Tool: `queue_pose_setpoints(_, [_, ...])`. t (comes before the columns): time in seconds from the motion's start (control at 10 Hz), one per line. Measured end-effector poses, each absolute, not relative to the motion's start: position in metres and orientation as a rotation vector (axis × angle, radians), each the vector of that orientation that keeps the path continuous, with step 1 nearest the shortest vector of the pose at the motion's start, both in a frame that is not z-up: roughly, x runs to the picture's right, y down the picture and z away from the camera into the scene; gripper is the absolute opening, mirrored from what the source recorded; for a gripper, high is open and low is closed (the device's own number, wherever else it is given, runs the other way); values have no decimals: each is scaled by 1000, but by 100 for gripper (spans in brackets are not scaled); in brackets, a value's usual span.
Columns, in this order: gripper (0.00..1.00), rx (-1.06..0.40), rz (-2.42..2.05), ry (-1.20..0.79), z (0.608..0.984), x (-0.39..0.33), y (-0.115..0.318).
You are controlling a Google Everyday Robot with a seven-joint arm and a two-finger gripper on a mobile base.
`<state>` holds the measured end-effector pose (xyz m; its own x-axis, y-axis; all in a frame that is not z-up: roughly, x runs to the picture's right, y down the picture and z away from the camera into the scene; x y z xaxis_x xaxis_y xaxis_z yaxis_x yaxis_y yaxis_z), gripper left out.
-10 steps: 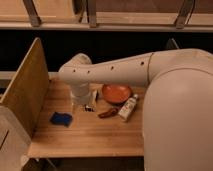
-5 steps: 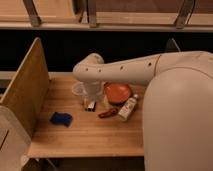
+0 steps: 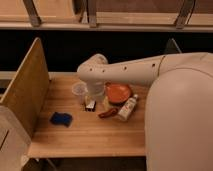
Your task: Drag the pepper across the table
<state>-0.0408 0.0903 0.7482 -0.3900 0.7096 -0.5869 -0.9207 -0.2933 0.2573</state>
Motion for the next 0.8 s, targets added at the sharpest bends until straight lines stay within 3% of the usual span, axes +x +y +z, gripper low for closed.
queue_pose_setpoints(0.4, [65, -436, 1846, 717, 752, -36, 95])
queue_pose_setpoints(0.8, [65, -385, 1848, 843, 775, 13, 99])
